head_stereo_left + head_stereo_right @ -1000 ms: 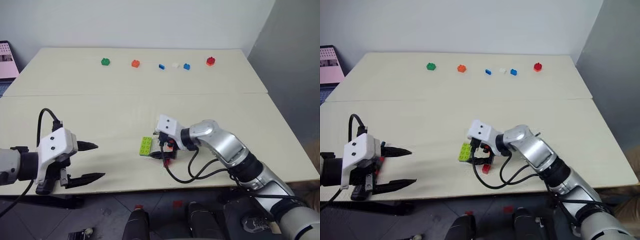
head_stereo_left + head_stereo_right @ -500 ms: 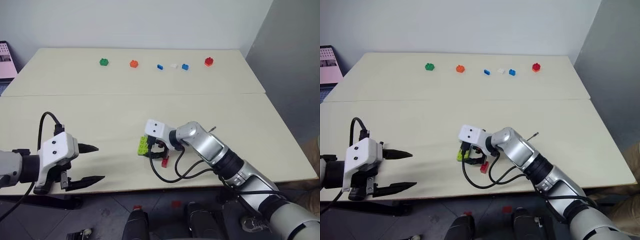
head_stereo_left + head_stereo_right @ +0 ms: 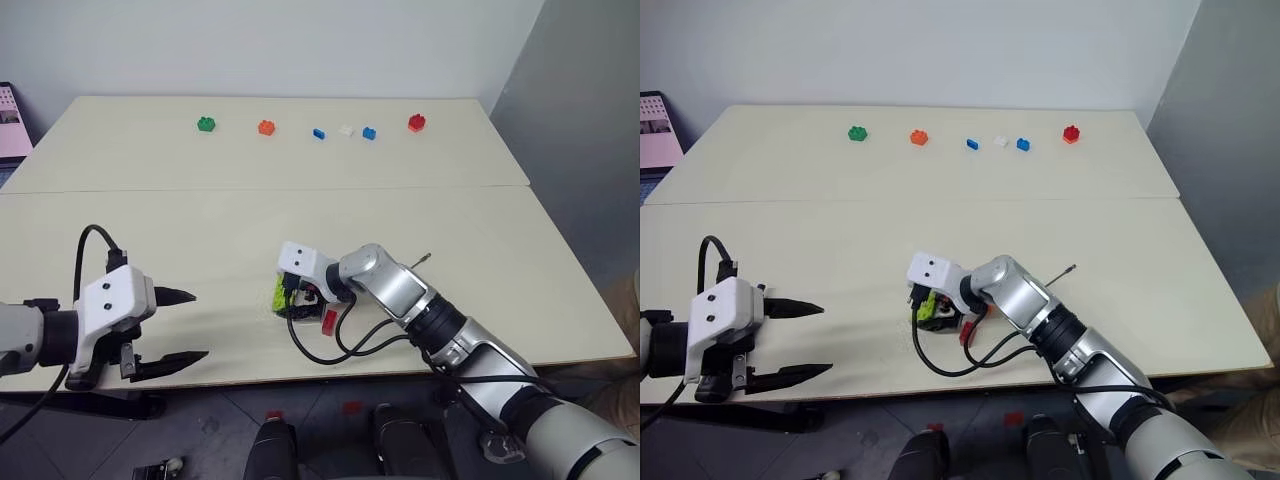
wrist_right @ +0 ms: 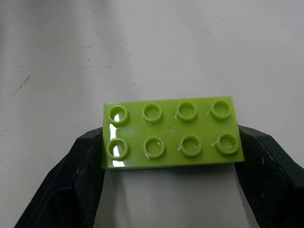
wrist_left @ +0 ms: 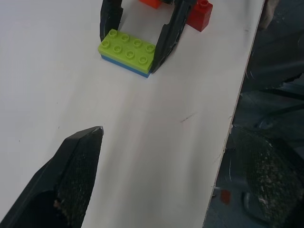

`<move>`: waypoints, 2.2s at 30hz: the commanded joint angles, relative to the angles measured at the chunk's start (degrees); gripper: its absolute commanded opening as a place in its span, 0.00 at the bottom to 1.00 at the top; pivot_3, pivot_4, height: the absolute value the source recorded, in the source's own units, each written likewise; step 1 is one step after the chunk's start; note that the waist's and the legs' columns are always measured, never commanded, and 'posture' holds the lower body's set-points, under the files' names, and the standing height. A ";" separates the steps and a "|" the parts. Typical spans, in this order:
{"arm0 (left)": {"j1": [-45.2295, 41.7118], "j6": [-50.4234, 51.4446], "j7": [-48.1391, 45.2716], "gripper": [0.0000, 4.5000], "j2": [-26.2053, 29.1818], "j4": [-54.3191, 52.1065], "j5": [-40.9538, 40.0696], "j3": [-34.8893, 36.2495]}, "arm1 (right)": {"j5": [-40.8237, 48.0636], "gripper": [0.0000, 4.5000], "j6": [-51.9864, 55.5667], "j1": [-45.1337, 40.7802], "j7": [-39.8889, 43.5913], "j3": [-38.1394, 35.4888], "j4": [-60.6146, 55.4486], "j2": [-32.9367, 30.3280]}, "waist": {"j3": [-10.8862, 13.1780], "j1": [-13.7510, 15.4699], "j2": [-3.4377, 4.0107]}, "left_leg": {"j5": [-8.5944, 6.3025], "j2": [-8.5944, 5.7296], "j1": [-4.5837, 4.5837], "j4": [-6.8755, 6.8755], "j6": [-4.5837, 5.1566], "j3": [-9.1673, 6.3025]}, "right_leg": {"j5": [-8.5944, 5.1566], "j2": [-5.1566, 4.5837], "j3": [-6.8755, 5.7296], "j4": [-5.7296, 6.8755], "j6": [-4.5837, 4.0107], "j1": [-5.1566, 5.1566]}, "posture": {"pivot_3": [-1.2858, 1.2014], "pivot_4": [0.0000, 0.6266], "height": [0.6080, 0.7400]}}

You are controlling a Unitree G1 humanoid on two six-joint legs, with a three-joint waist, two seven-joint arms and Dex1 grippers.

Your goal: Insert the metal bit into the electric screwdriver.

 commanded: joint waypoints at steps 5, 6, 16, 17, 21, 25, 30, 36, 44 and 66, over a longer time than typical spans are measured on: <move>-3.86 1.76 2.82 1.00 -3.75 -1.35 -5.51 0.31 | 0.46 0.78 -0.33 -0.08 0.28 -3.65 -4.02 -0.80 | -0.01 0.03 -0.02 | 0.00 0.01 -0.02 0.00 0.00 -0.01 | 0.00 0.02 0.00 0.00 0.00 0.01 | 0.52 0.24 1.00; -4.54 2.49 3.53 1.00 -4.20 -1.77 -6.45 0.15 | 1.41 0.78 1.19 0.48 0.42 -4.86 -6.12 -1.33 | -0.01 0.05 -0.01 | 0.00 0.01 -0.01 0.00 0.00 -0.01 | 0.00 0.02 0.00 0.00 0.00 0.01 | 0.52 0.24 1.00; -16.19 4.37 11.95 1.00 -8.41 -6.04 -11.17 -8.92 | 5.34 0.78 14.49 8.70 -3.82 -20.39 -25.93 -14.86 | -0.03 0.76 -0.05 | 0.00 -0.02 -0.06 0.03 0.00 -0.08 | 0.00 0.04 0.02 -0.04 0.01 0.07 | 0.52 0.24 1.00; -17.75 4.10 12.69 1.00 -8.87 -6.11 -10.99 -10.33 | 5.34 0.78 15.21 9.54 -4.52 -22.61 -26.70 -17.15 | -0.02 0.82 -0.04 | 0.00 -0.02 -0.06 0.03 0.00 -0.09 | 0.00 0.06 0.02 -0.04 0.01 0.06 | 0.52 0.24 1.00; -23.20 3.99 14.98 1.00 -10.79 -6.04 -11.16 -14.83 | 4.96 0.78 15.75 12.95 -7.19 -30.65 -25.71 -25.41 | -0.01 1.29 -0.02 | 0.00 -0.05 -0.07 0.06 0.00 -0.09 | 0.00 0.06 0.07 -0.08 0.01 0.08 | 0.52 0.24 1.00; -26.61 4.07 16.09 1.00 -12.45 -5.58 -11.08 -18.27 | 4.90 0.78 14.29 17.47 -9.81 -37.13 -21.79 -31.41 | -0.02 1.61 -0.03 | 0.00 -0.06 -0.09 0.03 0.01 -0.07 | 0.00 0.06 0.10 -0.16 0.02 0.09 | 0.52 0.24 1.00; -29.28 3.91 16.36 1.00 -13.84 -4.75 -11.28 -20.98 | 4.25 0.78 10.10 20.43 -14.48 -42.13 -12.91 -34.20 | -0.02 1.17 -0.03 | -0.01 -0.06 -0.08 0.04 0.02 -0.01 | 0.01 0.07 0.18 -0.16 0.03 0.10 | 0.52 0.24 1.00; -30.96 3.93 15.97 1.00 -14.31 -4.66 -11.59 -22.70 | 3.77 0.78 3.69 18.98 -19.60 -44.51 -2.24 -34.70 | -0.02 0.40 -0.03 | 0.00 -0.10 -0.03 0.17 0.02 -0.01 | 0.08 0.08 0.24 -0.13 0.11 0.17 | 0.52 0.24 1.00; -31.50 4.30 16.39 1.00 -14.96 -4.77 -11.87 -23.24 | 4.71 0.78 -0.95 16.89 -21.45 -45.53 7.26 -34.62 | -0.02 0.23 -0.03 | 0.00 -0.11 -0.03 0.16 0.02 -0.02 | 0.09 0.08 0.27 -0.15 0.14 0.20 | 0.52 0.24 1.00; -31.13 3.90 15.34 1.00 -13.72 -3.50 -10.80 -23.52 | 10.09 0.99 0.94 19.15 -20.40 -49.75 0.17 -35.80 | -0.01 0.23 -0.02 | 0.00 -0.12 0.07 0.19 0.02 -0.07 | 0.09 0.09 0.26 -0.19 0.16 0.40 | 0.52 0.24 1.00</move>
